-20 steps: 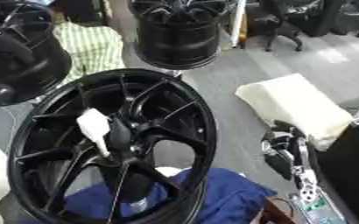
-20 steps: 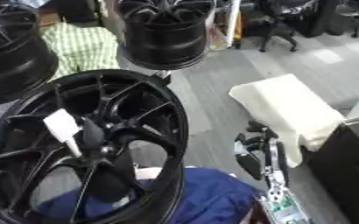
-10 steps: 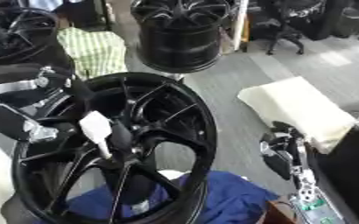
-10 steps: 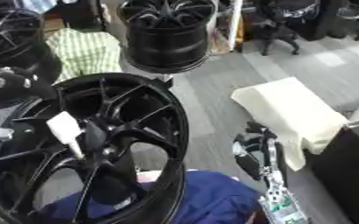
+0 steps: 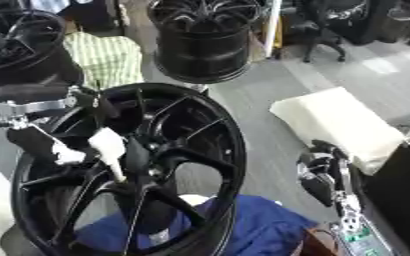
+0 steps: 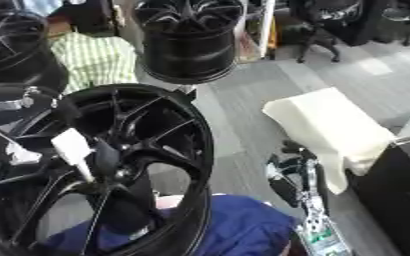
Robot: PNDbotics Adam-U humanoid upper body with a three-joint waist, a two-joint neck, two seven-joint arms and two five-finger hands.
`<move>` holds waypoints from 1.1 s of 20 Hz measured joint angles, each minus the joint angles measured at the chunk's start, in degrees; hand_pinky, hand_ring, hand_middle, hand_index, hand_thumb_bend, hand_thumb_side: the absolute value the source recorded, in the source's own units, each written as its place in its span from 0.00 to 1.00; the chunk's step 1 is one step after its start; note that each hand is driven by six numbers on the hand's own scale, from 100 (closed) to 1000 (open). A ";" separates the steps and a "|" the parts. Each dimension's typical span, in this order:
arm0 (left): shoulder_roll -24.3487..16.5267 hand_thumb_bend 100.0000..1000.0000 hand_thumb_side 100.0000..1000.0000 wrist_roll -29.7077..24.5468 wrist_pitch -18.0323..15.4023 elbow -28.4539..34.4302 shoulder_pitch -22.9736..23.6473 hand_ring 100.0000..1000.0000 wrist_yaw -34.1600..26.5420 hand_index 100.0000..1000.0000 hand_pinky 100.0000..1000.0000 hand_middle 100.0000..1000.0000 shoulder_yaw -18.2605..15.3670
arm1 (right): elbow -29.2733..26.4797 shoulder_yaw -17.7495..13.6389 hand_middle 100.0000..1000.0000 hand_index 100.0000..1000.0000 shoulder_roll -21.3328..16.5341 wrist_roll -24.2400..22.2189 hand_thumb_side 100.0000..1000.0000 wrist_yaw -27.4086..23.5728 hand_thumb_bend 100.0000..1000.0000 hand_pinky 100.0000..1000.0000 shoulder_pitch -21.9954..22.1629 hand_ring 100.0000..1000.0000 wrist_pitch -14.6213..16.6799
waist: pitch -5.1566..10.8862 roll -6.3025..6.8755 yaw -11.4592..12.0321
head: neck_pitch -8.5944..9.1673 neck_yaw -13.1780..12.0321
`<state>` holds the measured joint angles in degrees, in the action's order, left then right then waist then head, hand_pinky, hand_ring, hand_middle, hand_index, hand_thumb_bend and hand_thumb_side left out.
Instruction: Pull the pin out of the wheel hub.
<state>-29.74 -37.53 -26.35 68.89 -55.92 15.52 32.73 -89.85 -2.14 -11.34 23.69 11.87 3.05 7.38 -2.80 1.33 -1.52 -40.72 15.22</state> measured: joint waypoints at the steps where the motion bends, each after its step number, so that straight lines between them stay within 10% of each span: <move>1: 0.01 0.26 0.37 0.47 -0.47 -0.55 -0.05 0.75 0.23 0.87 0.80 0.76 -0.25 | 0.00 0.00 0.62 0.75 0.00 0.05 0.00 0.00 0.04 0.45 0.00 0.49 0.00 | 0.00 0.01 -0.02 | 0.01 0.00; 9: 0.64 0.15 0.18 4.14 -4.14 -4.60 -0.06 0.74 4.17 0.86 0.79 0.75 0.27 | 0.15 -0.01 0.62 0.75 0.00 0.30 0.00 0.00 0.05 0.45 -0.01 0.49 -0.06 | 0.00 0.31 -0.24 | 0.05 -0.03; 22: 1.83 0.16 0.19 5.42 -5.42 -5.73 -0.64 0.74 2.19 0.86 0.77 0.74 3.52 | 0.36 0.00 0.61 0.75 0.00 0.43 0.00 0.01 0.06 0.45 -0.04 0.49 0.04 | 0.00 0.68 -0.61 | 0.06 -0.42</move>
<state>-27.91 -32.10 -31.77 63.16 -56.56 17.72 36.25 -89.49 -2.14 -11.34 24.12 11.88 3.01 7.42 -2.79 2.01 -2.13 -40.66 14.80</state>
